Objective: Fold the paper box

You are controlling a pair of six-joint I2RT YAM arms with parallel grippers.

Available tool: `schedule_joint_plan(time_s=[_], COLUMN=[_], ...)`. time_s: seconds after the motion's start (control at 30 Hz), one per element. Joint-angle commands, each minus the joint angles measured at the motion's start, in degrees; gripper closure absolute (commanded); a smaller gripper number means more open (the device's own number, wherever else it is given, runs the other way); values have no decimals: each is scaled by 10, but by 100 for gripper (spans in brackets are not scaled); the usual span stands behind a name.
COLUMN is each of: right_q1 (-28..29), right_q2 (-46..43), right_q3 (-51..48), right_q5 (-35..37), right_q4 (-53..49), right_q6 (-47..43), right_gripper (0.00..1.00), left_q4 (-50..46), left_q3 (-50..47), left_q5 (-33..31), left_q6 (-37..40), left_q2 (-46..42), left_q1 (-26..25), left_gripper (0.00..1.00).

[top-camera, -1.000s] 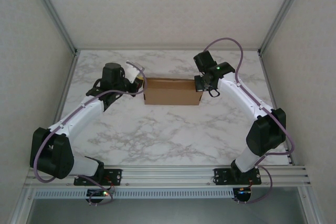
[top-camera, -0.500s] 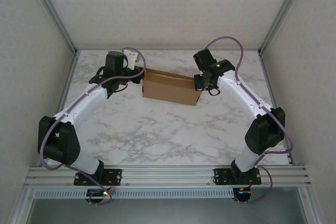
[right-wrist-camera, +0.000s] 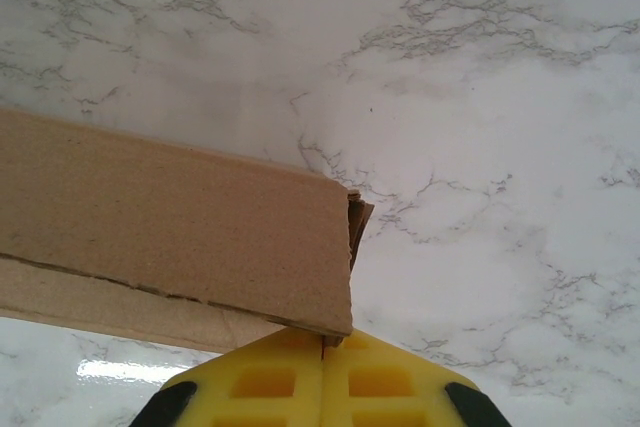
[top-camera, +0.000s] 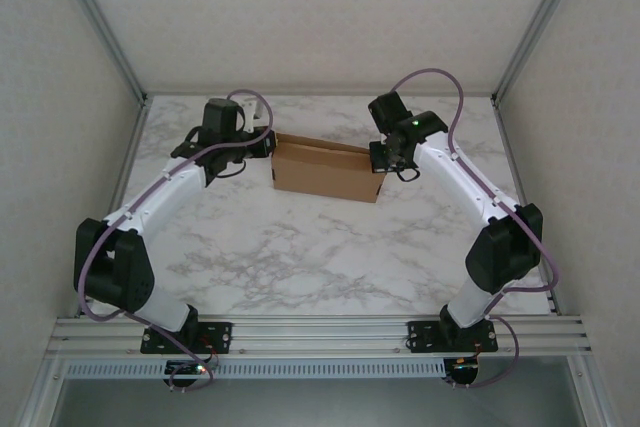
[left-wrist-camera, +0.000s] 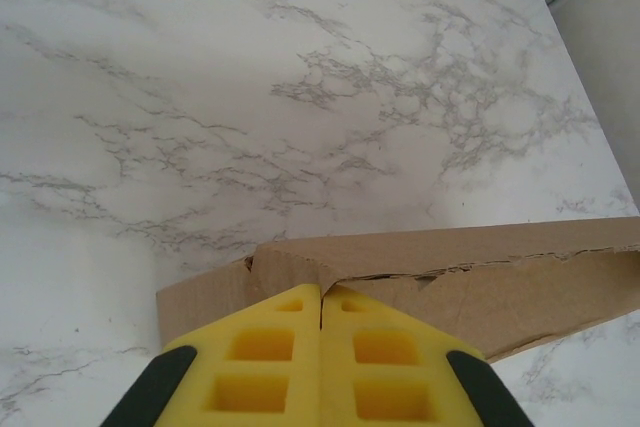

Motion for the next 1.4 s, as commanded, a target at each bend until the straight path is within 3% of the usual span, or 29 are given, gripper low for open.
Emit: schedule_joint_plan(time_s=[0.0,1.0,1.17,1.37], right_q1=[4,3,3,3], right_q2=[9,16,20,16], right_q3=[15,14,19,18], right_q5=[-30,-23,-27,-20], right_q4=[2,-8,-11,-12], right_q6=[6,-1,-1,-5], right_gripper=[95,95,95,95], left_q4=[-3,25,19,-24], left_q3=[14,12,17,18], left_q5=[33,73,66,7], left_q6=[-27,-115,-118,-60], left_q2=[8,1,1,-8], left_q1=[-2,26,28,31], left_gripper=[100,100,100,100])
